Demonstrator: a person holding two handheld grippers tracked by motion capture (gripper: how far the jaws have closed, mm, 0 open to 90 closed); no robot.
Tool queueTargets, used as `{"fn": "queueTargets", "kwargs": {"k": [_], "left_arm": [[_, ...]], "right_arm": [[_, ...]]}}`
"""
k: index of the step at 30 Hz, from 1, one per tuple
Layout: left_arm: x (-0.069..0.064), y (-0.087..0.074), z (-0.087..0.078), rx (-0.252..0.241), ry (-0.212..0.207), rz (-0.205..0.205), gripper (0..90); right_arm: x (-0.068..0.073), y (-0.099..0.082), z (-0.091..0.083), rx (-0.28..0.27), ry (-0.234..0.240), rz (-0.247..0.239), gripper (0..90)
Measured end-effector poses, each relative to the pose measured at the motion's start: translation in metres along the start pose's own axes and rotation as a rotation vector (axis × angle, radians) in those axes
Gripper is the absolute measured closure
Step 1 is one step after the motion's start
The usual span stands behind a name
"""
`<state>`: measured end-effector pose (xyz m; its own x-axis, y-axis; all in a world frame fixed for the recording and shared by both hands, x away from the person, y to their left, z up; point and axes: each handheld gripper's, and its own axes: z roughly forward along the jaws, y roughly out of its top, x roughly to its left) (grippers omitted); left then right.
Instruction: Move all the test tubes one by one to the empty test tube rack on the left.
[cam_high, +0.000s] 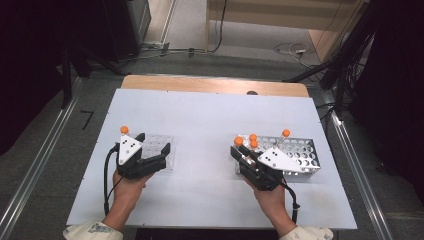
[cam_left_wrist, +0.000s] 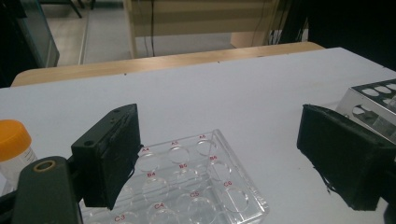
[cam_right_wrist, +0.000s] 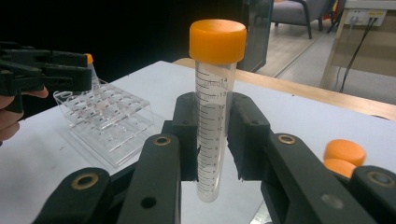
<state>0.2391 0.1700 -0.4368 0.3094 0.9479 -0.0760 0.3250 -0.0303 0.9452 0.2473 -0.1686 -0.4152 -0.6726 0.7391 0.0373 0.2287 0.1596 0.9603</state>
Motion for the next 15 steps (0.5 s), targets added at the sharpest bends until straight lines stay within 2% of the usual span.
{"fn": "queueTargets", "kwargs": {"k": [15], "left_arm": [[-0.002, 0.004, -0.002, -0.012, -0.013, -0.01, 14.0]], "right_arm": [[0.019, -0.002, 0.033, 0.043, 0.057, -0.03, 71.5]]}}
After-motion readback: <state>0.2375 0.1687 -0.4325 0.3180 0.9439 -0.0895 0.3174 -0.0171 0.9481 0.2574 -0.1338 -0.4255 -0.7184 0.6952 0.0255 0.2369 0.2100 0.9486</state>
